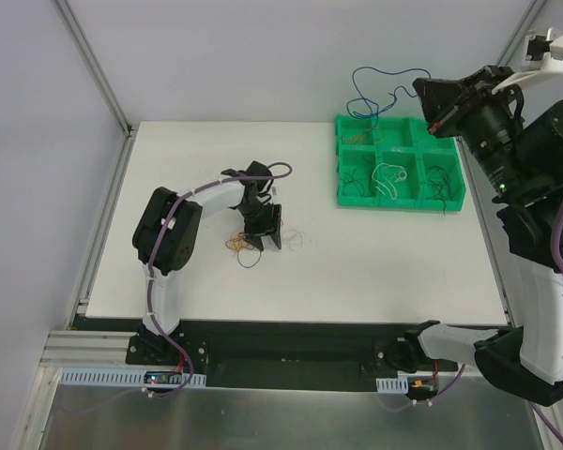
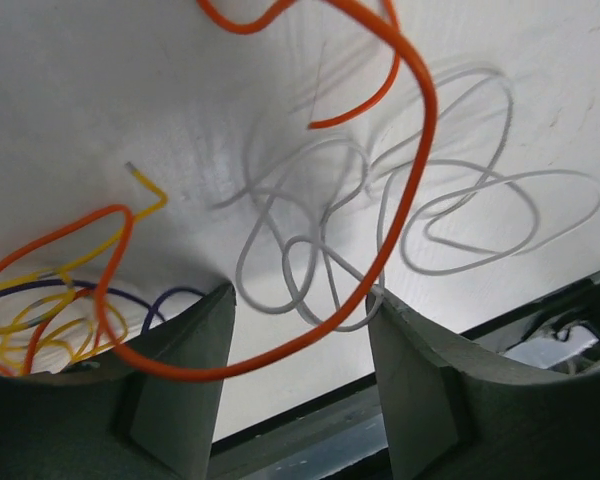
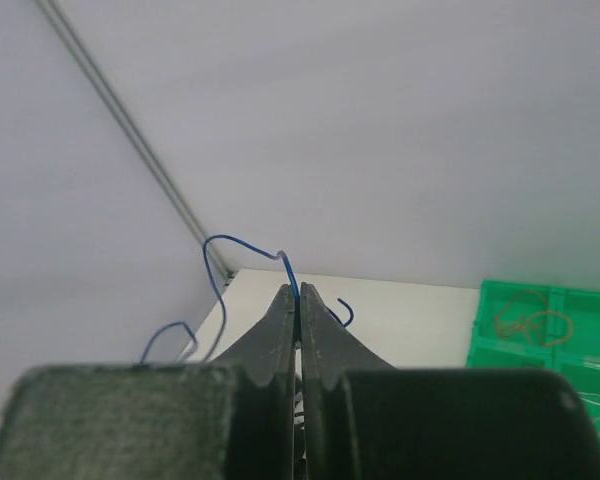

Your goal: Untangle the cables

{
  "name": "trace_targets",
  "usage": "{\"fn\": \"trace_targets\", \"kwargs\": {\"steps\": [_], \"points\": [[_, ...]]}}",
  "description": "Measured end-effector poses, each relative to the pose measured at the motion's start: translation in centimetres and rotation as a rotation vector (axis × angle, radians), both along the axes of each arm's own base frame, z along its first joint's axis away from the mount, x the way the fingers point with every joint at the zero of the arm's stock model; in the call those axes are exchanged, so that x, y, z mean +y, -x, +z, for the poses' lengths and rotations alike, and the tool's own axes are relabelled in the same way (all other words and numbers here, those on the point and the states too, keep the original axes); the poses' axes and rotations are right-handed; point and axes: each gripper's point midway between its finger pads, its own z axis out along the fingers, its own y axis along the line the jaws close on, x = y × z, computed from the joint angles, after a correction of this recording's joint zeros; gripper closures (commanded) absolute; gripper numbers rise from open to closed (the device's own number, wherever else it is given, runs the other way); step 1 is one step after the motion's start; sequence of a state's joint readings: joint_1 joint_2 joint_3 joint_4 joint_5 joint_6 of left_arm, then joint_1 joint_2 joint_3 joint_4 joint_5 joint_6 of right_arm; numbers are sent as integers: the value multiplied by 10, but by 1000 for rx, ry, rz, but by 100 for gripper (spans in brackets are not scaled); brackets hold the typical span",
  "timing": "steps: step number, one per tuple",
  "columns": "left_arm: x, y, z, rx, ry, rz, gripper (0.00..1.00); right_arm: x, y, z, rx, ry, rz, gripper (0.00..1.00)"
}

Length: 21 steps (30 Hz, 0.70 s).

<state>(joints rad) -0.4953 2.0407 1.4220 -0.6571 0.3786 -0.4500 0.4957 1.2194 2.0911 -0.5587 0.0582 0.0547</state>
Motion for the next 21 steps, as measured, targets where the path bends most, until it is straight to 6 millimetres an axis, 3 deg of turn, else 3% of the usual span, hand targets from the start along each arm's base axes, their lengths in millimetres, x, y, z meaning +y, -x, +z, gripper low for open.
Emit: {"fn": "trace_targets", "kwargs": {"steps": [4,7,11,17,21], "points": [[7,2,6,-37,-18,-31,32,-17,-18,-16,40,34,-82,100],[11,0,18,-80,-15,-43,28,-27,-40,-46,120,61,-139,100],[8,-5,59,-178,47,-52,24,-42,-71,-96,257,81,-213,100],[-1,2,143,-354,209,-86,21,-77,-114,-167,459,87,-345,99],[1,8,173,-431,258,-121,20,-101,-147,-203,562,77,-422,99]]}}
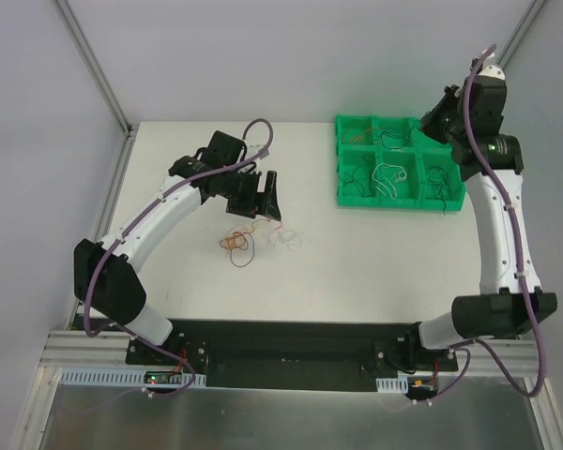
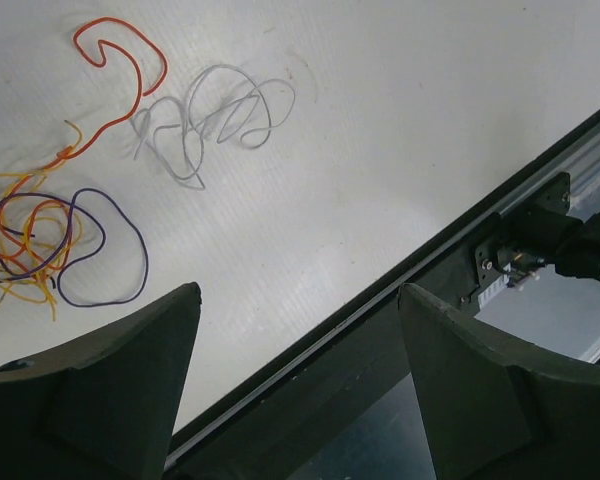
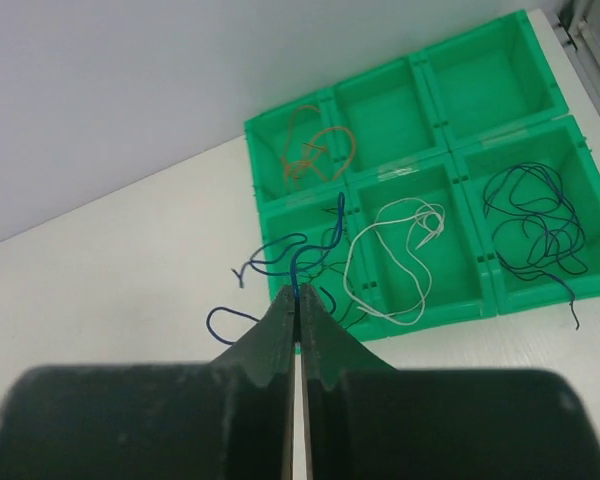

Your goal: Untangle the cables

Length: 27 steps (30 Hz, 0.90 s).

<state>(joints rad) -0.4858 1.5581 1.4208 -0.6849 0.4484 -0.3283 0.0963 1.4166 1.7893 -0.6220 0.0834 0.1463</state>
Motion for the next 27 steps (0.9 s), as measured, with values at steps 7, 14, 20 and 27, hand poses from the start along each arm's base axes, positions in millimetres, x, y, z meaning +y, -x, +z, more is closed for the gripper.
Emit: {"fn": "trace_targets", "kwargs": {"steps": [7,14,20,27], "points": [[27,-12,2,-44,-27,-8,20,-44,-82,-77,154,1,-115,100],[59,-47,-6,-38,-56,65,21,-76,-169,-161,257,5,-170,100],[75,-64,-25,14,-78,106,21,-84,-211,-206,278,5,-183,100],[99,-81,-36,57,-70,178,21,-80,-232,-226,259,-17,-178,99]]}}
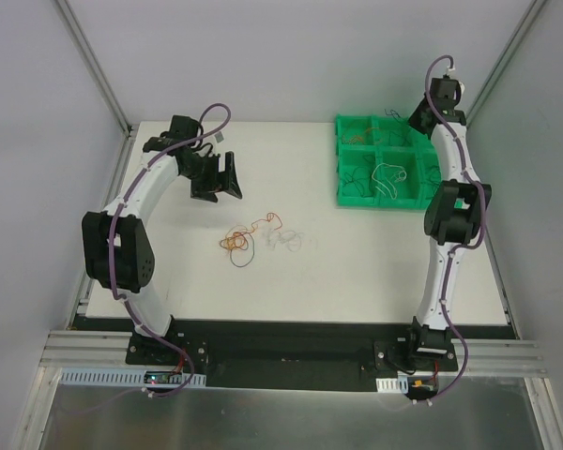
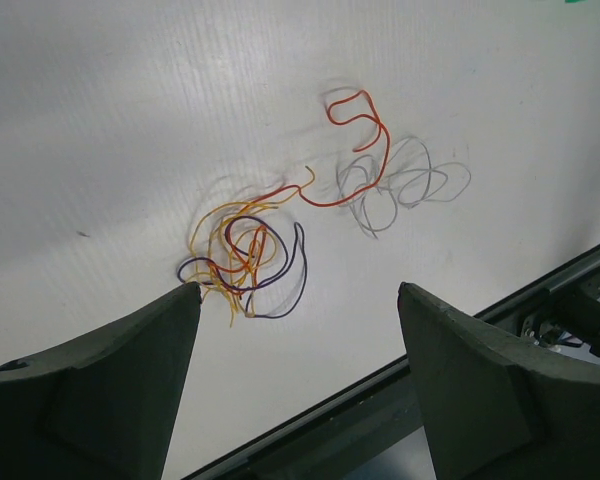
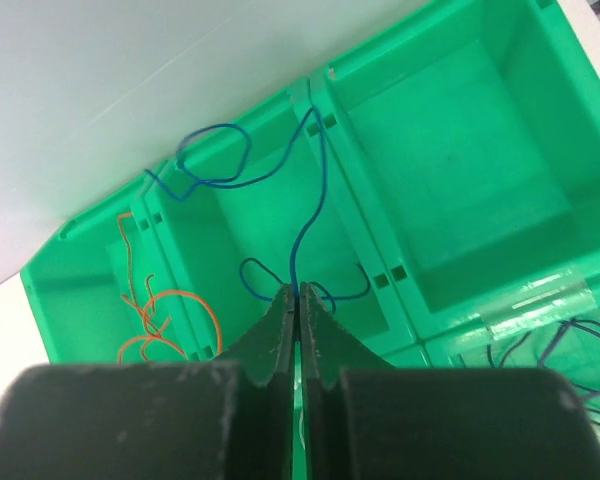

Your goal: Untangle the cables

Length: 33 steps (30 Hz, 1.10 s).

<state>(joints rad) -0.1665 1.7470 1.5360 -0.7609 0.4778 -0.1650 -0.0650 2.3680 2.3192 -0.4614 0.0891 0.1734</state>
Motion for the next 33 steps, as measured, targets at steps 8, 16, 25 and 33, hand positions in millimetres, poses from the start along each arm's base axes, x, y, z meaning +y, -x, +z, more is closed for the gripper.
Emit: {"fn": "trace_targets", "kwargs": {"steps": [8,16,25,33], "points": [[13,-6,0,14,31,40,21,9,-18,-17,-21,-13,5,97],[11,-3,-2,23,43,34,21,26,-18,-23,-6,-24,21,52],[-3,24,-16,92,79,6,25,47,72,-20,181,6,114,41],[-60,90,-26,144,71,-147,25,217,230,0,182,-3,600,35]]}}
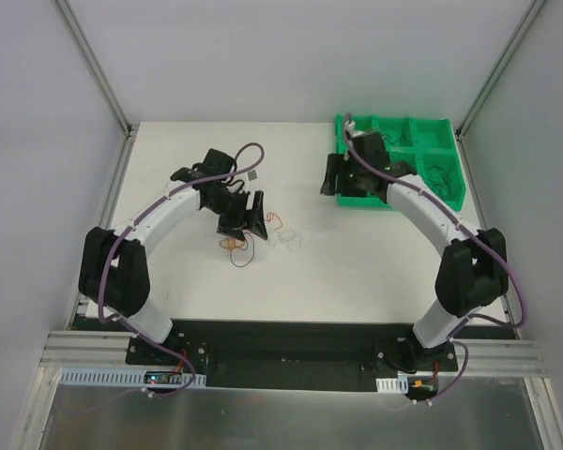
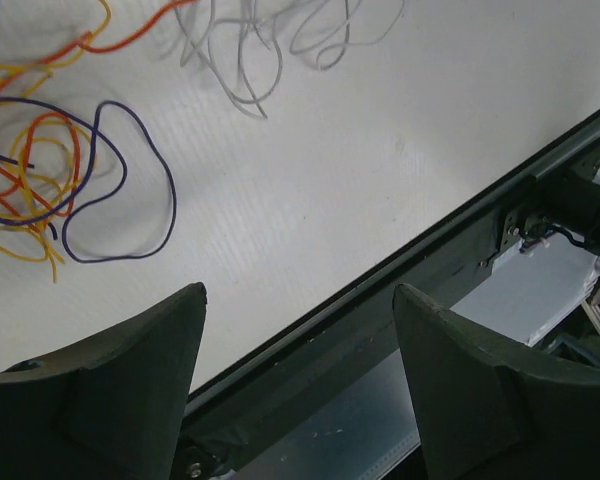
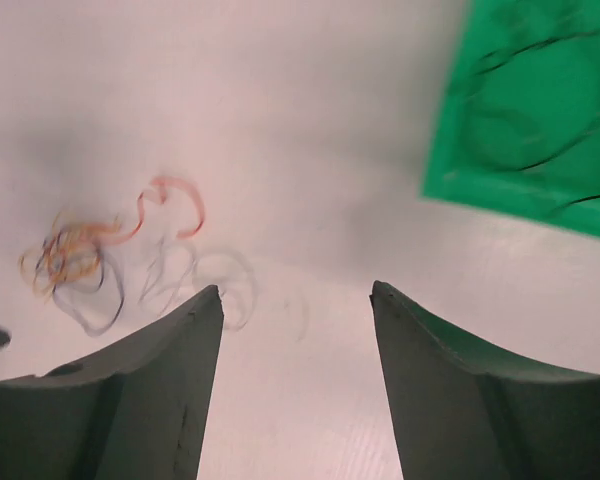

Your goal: Untangle the cables

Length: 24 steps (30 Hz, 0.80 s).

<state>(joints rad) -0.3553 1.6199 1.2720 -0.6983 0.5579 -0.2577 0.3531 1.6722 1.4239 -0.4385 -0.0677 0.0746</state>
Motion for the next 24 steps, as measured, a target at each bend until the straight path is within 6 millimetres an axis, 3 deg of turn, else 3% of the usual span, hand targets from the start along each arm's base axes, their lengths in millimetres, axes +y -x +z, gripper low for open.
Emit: {"fn": "trace_targets", "kwargs": {"steps": [2,4,7,12,22,24], "points": [[-4,13,-1,8,-4,1,25,40,32,-16,48,-41,113,34],[-1,22,-2,16,-3,29,25,60,53,-37,112,-78,151,32],[6,35,0,26,2,77,25,72,77,-71,233,-118,131,34],[11,49,6,29,17,138,25,89,93,-104,351,-161,87,44],[4,72,22,15,59,169,25,112,109,-132,390,-187,77,51],[0,75,23,21,63,165,24,111,105,-139,379,-171,71,58]]}}
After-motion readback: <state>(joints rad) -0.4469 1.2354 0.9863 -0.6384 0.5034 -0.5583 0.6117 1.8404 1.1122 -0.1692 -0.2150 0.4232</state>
